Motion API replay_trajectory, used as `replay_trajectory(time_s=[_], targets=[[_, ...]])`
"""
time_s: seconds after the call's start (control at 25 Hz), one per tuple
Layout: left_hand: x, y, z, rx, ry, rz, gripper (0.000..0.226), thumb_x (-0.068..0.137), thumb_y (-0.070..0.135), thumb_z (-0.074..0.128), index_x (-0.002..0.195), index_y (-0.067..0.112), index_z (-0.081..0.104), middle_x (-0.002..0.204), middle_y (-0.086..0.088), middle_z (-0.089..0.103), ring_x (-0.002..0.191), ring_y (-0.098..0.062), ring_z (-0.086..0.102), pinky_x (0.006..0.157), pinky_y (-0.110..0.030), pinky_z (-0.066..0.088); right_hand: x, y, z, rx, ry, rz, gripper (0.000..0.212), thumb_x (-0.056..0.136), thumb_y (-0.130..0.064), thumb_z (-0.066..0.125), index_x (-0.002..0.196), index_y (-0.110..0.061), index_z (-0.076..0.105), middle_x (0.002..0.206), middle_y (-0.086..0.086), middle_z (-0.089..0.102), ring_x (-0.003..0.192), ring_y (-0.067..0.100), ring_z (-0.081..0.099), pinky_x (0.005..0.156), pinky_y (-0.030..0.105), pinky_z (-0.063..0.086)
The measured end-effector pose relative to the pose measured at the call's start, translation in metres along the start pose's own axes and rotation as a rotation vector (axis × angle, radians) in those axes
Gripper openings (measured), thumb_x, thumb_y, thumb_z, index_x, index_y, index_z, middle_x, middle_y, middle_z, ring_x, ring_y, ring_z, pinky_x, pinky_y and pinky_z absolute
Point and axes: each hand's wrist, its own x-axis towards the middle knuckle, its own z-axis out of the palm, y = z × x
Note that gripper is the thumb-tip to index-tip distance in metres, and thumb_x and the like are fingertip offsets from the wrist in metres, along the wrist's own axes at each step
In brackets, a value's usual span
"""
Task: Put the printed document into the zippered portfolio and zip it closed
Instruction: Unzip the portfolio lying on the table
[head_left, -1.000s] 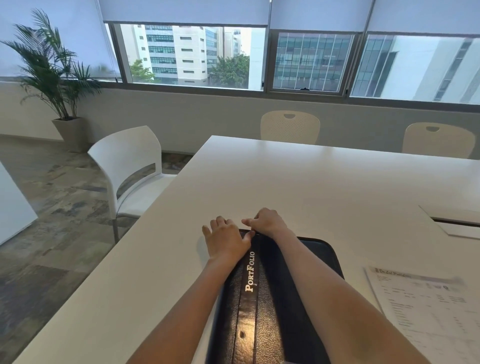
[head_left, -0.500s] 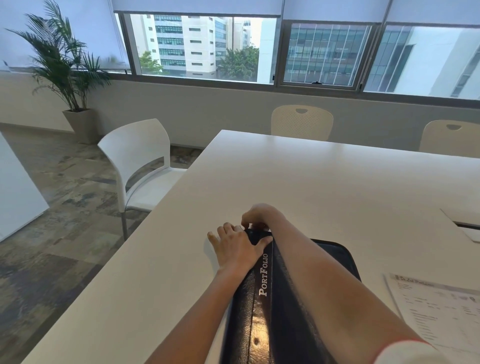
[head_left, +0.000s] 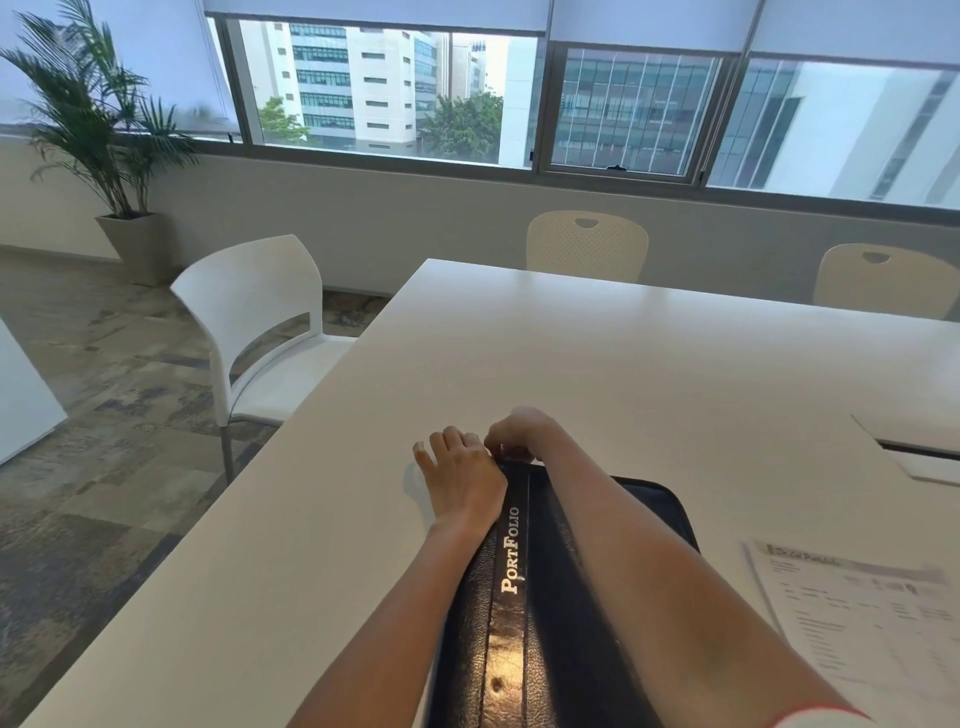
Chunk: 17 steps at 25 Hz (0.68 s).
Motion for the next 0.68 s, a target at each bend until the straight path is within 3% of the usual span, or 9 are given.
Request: replay_trajectory(time_s=[0.24, 0.36, 0.56, 0.68], targets=[[0.008, -0.008, 0.007, -0.014, 0.043, -0.039, 0.05, 0.102, 0.041, 0.027, 0.111, 0.007, 0.062, 0.119, -0.009, 0.05, 0.116, -0.027, 0.039, 0.109, -0.049, 0.021, 0.0, 0.039, -0.011, 0.086, 0.121, 0.018, 0.008, 0.071, -0.012, 0.063, 0.076, -0.007, 0.066, 0.082, 0.01, 0.071, 0.084, 0.023, 0.071, 0.086, 0.038, 0.057], [0.009, -0.009, 0.009, -0.001, 0.039, -0.032, 0.052, 0.102, 0.043, 0.027, 0.11, 0.007, 0.063, 0.118, -0.009, 0.05, 0.115, -0.027, 0.039, 0.108, -0.049, 0.022, -0.003, 0.07, -0.025, 0.081, 0.136, 0.059, 0.005, 0.071, -0.012, 0.062, 0.067, -0.01, 0.063, 0.074, 0.007, 0.068, 0.077, 0.022, 0.069, 0.087, 0.037, 0.057], [0.009, -0.01, 0.009, 0.023, 0.06, -0.022, 0.052, 0.102, 0.044, 0.03, 0.111, 0.006, 0.064, 0.119, -0.01, 0.051, 0.115, -0.028, 0.04, 0.107, -0.049, 0.024, -0.021, 0.135, -0.06, 0.075, 0.224, 0.18, 0.006, 0.07, -0.01, 0.062, 0.066, -0.008, 0.059, 0.071, 0.008, 0.062, 0.073, 0.025, 0.063, 0.079, 0.035, 0.055], [0.009, -0.008, 0.009, 0.046, 0.058, -0.026, 0.053, 0.101, 0.044, 0.03, 0.114, 0.005, 0.063, 0.12, -0.011, 0.051, 0.116, -0.03, 0.04, 0.107, -0.049, 0.025, -0.035, 0.171, -0.073, 0.233, 0.175, 0.244, 0.014, 0.077, -0.001, 0.059, 0.065, -0.004, 0.054, 0.06, 0.01, 0.053, 0.054, 0.02, 0.052, 0.056, 0.027, 0.046]])
